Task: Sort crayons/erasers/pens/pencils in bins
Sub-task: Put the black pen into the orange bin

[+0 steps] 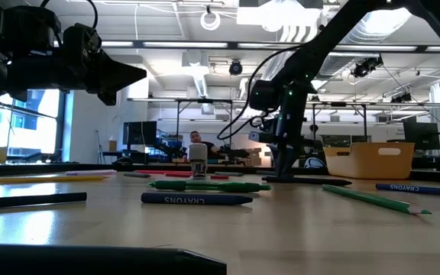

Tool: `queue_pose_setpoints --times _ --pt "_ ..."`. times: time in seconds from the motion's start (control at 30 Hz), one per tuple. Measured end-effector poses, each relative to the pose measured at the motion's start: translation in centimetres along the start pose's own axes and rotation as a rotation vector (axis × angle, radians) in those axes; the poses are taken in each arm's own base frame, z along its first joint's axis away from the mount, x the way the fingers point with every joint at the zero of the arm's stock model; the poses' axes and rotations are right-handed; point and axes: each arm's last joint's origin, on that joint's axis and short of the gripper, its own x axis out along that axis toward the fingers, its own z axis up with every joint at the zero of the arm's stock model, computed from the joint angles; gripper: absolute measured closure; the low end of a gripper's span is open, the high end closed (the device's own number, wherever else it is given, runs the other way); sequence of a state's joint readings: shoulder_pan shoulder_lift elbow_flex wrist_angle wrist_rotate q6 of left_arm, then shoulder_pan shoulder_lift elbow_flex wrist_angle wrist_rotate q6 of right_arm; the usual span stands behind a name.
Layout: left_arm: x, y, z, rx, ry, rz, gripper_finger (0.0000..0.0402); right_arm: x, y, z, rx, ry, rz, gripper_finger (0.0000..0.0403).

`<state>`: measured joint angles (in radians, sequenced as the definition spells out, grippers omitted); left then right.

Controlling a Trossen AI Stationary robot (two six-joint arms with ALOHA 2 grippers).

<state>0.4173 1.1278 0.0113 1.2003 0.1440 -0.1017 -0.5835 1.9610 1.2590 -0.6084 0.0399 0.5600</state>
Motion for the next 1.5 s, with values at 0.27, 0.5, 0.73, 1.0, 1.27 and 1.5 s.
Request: queue_pose_setpoints --times 0.27,0.5,0.73,1.0,1.27,1.5 --pt "0.0 0.0 0.0 0.0 -0.001 0.0 0.0401 -3.3 0.0 0.2 0.002 -0.067 0.036 0.0379" --pt "0.0 0.0 0.0 0.0 0.001 0.0 0.0401 -6.2 0.5 -0.2 0.001 -0.135 0.062 0.0379" --pt "0.0 0.0 0.0 0.0 0.003 0.001 0.0401 -9.6 1.7 -2.1 -0.008 -0.162 0.096 0.0379" --pt "0.0 0.0 0.0 0.0 0.004 0.001 0.0401 -14.3 3.8 -6.9 -0.038 -0.132 0.128 0.0379" --pt "0.0 0.0 -0.1 -0.001 0.007 0.001 0.0401 -18.0 5.2 -13.8 0.009 -0.014 0.126 0.0379" --pt "0.0 0.0 -0.1 -0.001 0.008 0.002 0.0401 -19.6 6.5 -20.4 0.079 0.153 0.087 0.0379"
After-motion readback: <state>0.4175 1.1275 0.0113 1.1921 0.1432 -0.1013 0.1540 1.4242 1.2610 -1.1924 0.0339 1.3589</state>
